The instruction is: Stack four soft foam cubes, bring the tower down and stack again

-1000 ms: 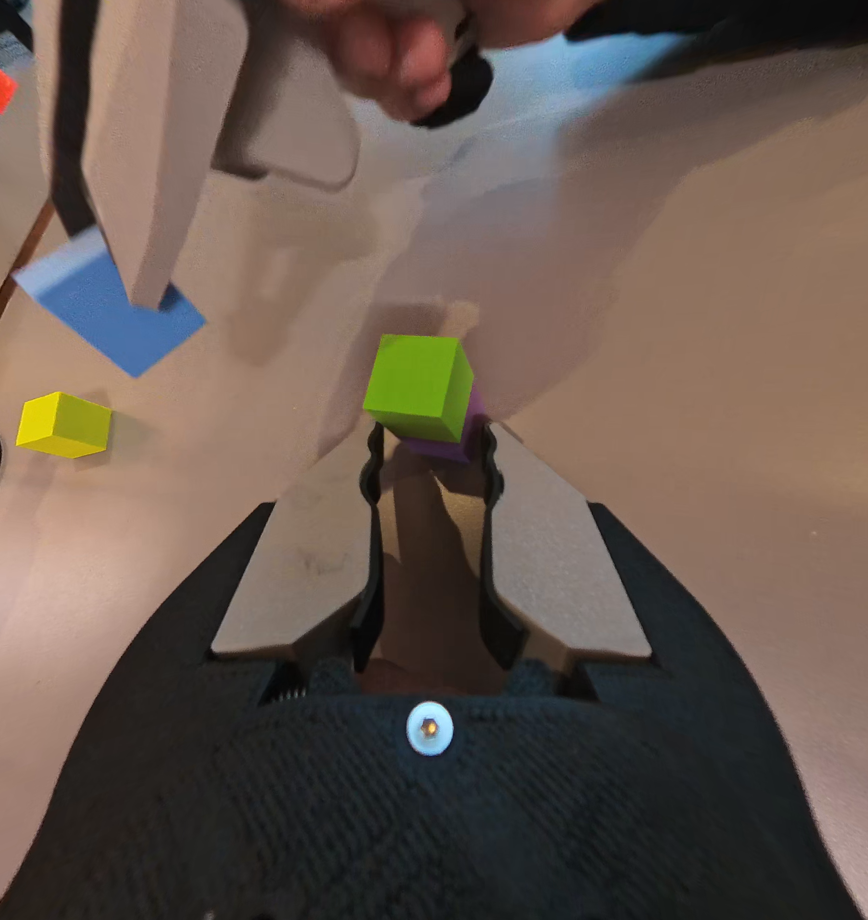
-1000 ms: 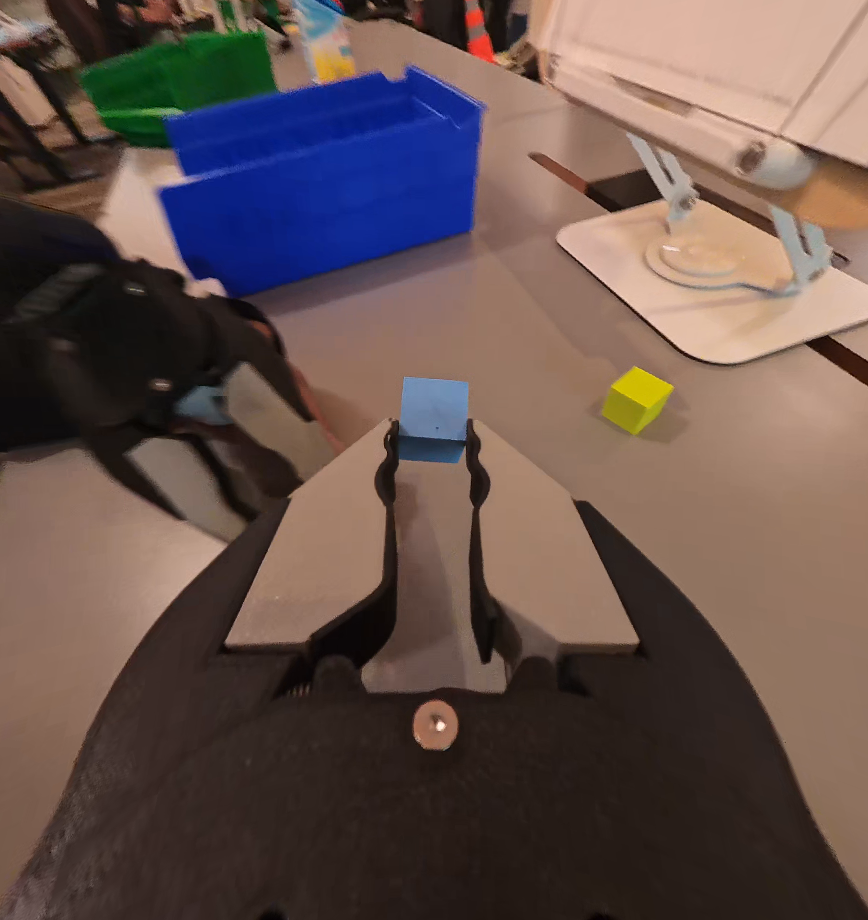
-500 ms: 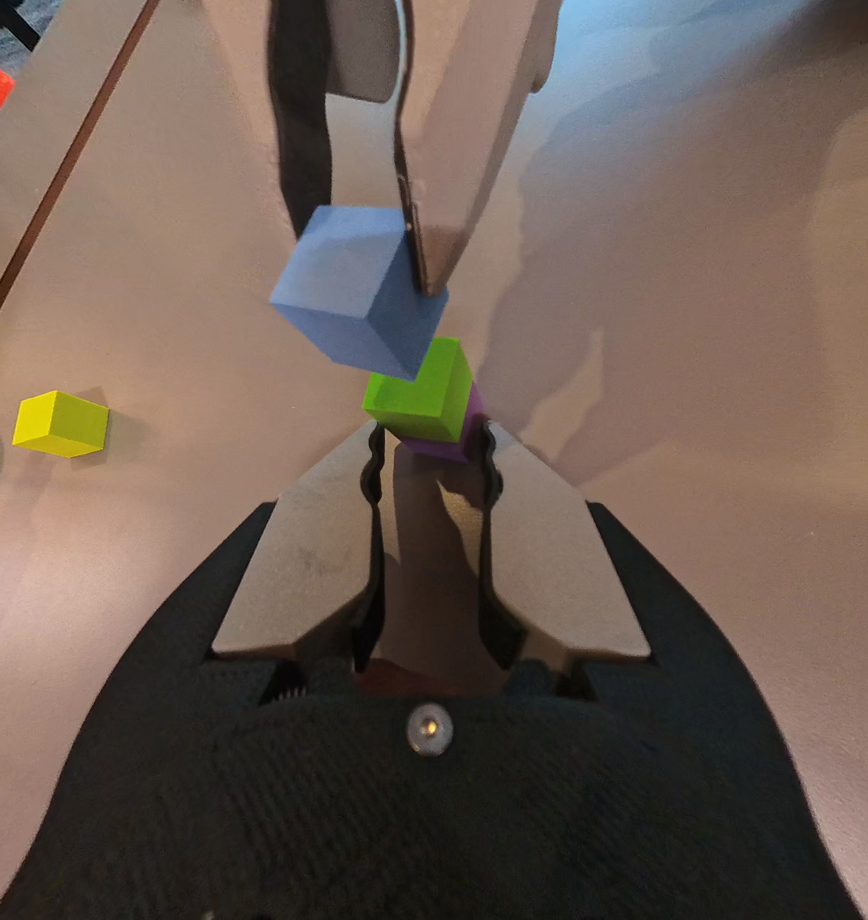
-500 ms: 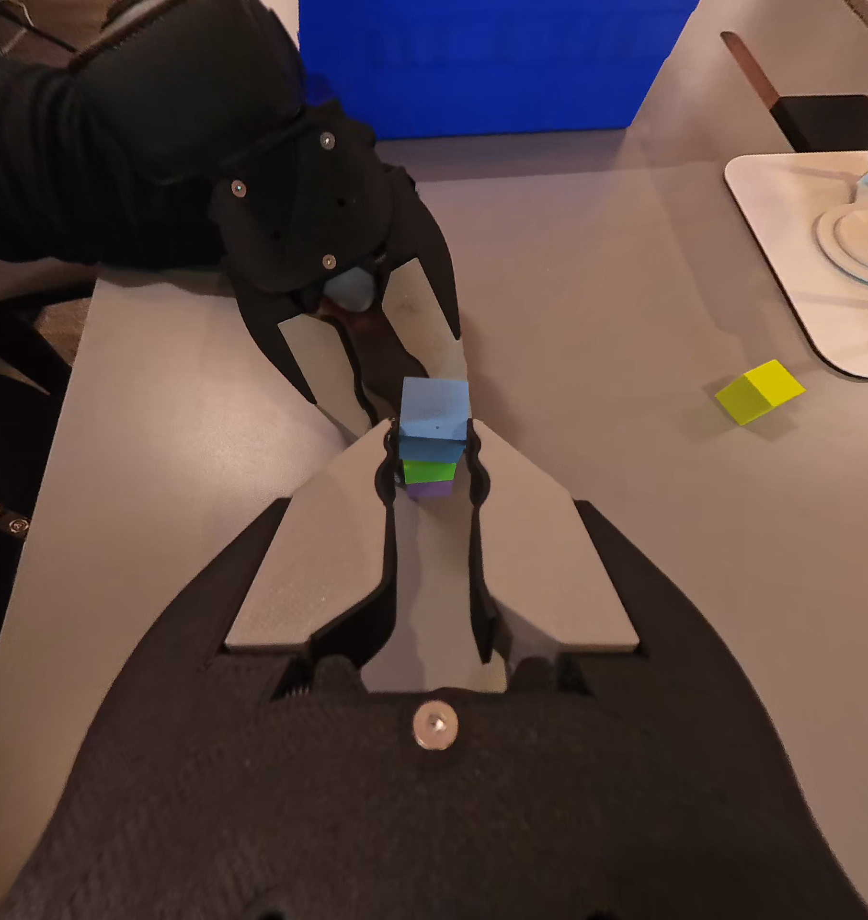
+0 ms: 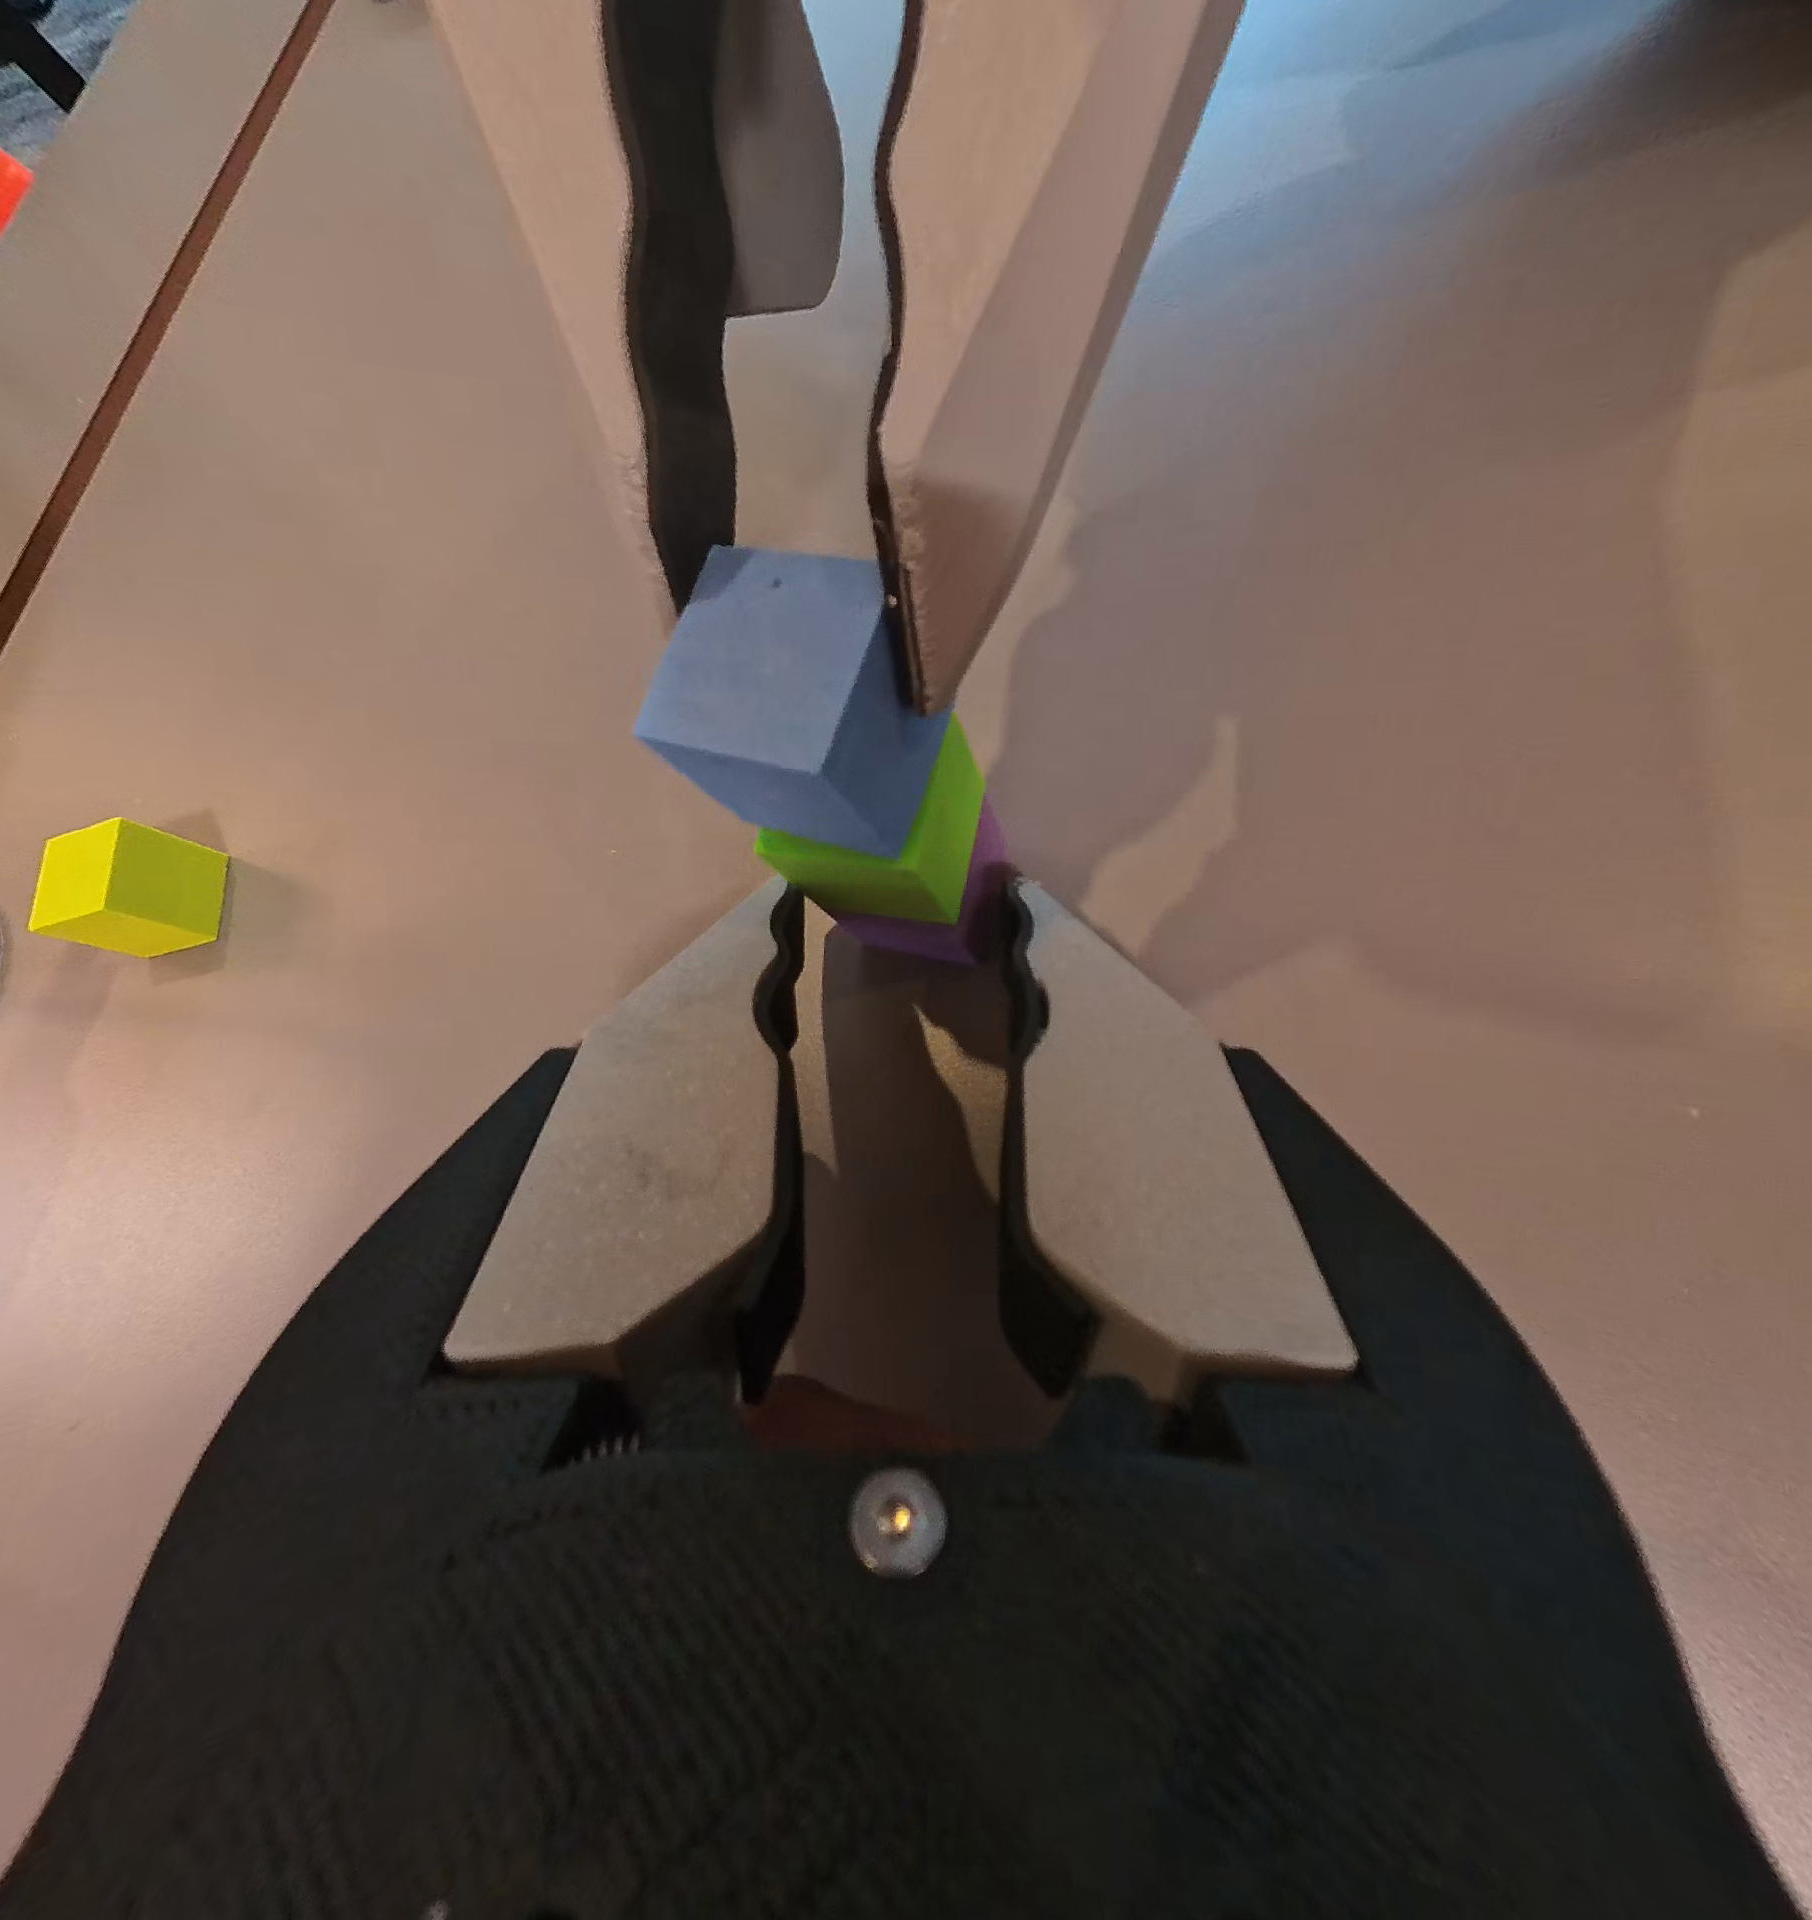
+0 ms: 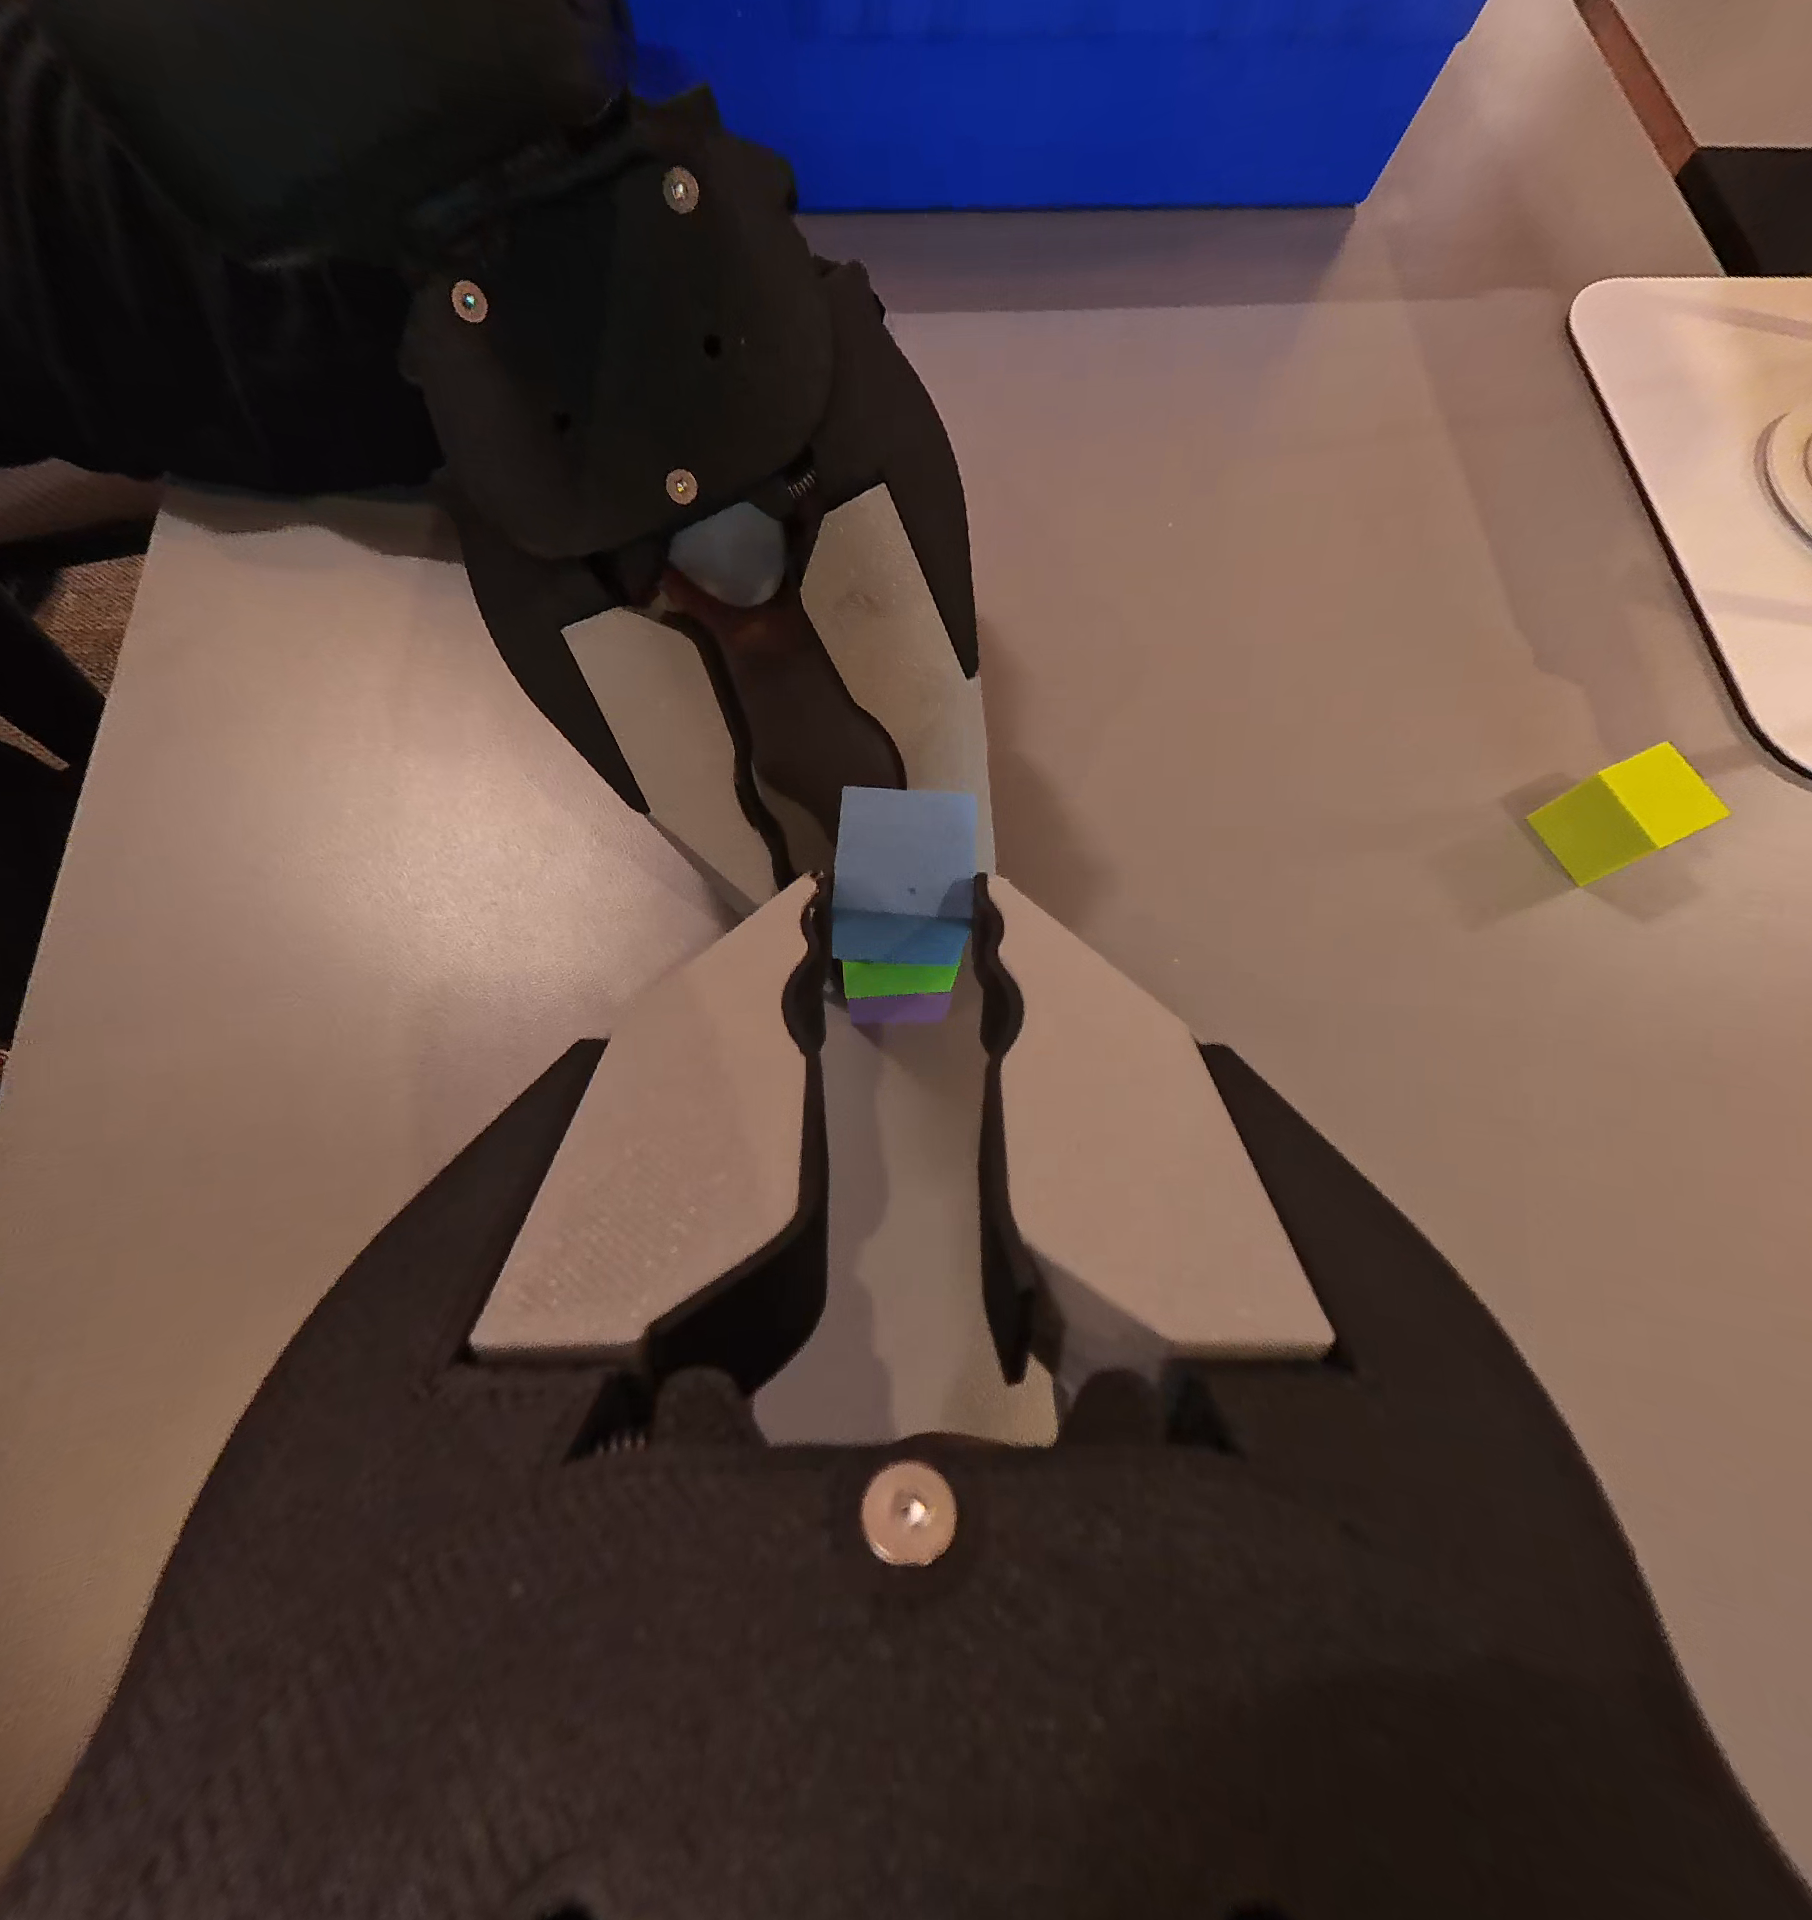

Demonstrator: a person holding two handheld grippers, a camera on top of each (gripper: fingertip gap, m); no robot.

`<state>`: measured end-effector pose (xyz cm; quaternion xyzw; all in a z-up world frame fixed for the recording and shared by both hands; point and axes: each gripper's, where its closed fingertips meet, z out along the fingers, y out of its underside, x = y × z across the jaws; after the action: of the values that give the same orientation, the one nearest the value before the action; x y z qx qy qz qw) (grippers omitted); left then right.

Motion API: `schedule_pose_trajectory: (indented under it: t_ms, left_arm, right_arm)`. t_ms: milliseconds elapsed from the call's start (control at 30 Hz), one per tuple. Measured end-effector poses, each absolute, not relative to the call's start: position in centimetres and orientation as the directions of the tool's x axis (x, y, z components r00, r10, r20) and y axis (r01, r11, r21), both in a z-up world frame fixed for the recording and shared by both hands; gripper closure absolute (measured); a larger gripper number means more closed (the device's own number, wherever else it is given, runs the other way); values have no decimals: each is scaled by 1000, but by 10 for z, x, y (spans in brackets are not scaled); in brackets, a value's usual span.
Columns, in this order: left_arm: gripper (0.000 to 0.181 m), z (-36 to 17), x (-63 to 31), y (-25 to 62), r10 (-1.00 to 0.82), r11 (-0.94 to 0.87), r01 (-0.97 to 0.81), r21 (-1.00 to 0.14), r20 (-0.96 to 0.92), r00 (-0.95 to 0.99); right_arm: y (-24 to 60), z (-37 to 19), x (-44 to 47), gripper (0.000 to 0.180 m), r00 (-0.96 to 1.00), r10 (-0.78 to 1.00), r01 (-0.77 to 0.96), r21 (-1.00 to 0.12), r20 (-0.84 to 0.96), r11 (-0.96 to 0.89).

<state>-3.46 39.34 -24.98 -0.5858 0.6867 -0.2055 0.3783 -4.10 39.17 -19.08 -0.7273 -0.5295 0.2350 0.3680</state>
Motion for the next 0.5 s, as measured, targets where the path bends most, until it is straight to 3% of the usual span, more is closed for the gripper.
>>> schedule_pose_trajectory:
  t_ms: [500]
  left_arm:
    - [145,-250,-34,393,-960,230,-649,-725,-279,-28]
  right_arm:
    - [391,-192,-42,155,308,950,595,-789,49,-152]
